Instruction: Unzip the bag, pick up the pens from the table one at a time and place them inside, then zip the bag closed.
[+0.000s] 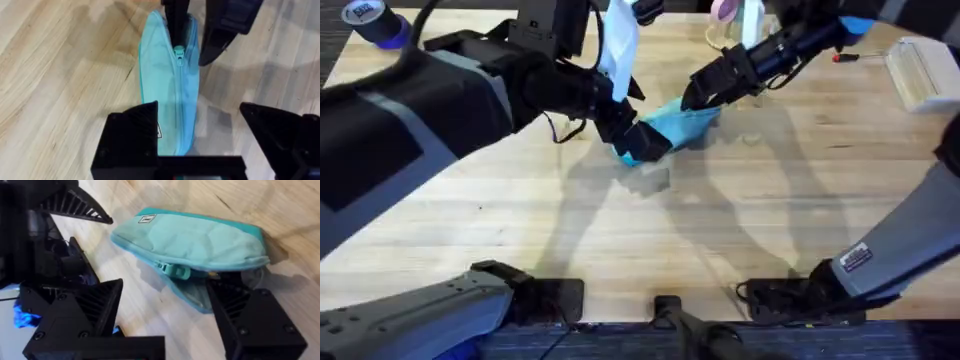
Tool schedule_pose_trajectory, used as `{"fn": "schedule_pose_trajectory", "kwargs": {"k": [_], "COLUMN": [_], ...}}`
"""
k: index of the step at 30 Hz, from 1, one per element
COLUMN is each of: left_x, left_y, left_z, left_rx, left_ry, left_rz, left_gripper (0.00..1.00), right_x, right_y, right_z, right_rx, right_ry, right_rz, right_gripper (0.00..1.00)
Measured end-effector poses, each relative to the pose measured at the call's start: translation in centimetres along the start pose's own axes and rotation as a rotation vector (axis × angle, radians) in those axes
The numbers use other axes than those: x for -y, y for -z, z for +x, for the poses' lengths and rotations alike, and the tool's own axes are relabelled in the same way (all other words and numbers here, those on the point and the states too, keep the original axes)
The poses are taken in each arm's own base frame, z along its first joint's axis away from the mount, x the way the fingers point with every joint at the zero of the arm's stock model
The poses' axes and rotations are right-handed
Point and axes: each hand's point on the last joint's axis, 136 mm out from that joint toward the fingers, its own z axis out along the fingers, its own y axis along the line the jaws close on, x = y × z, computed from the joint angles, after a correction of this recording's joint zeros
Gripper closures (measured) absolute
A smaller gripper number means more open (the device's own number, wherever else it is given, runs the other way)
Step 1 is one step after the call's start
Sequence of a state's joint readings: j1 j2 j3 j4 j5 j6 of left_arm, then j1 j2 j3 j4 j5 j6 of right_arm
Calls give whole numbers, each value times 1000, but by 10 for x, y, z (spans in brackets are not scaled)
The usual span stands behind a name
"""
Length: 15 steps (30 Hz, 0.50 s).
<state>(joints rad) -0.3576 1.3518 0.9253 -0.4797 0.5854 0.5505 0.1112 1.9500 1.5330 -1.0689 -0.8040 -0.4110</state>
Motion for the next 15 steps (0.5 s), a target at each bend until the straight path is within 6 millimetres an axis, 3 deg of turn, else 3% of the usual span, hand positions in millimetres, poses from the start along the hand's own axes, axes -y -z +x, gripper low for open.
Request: {"fn": "schedule_pose_trajectory", "kwargs": {"k": [5, 15], "left_x": [0, 0], "left_y": [0, 0], "left_z": [1, 1], "left_rx": [-2, -2], "left_ry": [-1, -1], "left_rz": [2, 2], "left_gripper": [8, 7], "right_x": [2, -13], "right_y": [-10, -18], "right_z": [0, -6], "right_rx": [-2, 21], "right_ry": [-22, -12], "right_rz": [-66, -174], "right_gripper": [6, 6]}}
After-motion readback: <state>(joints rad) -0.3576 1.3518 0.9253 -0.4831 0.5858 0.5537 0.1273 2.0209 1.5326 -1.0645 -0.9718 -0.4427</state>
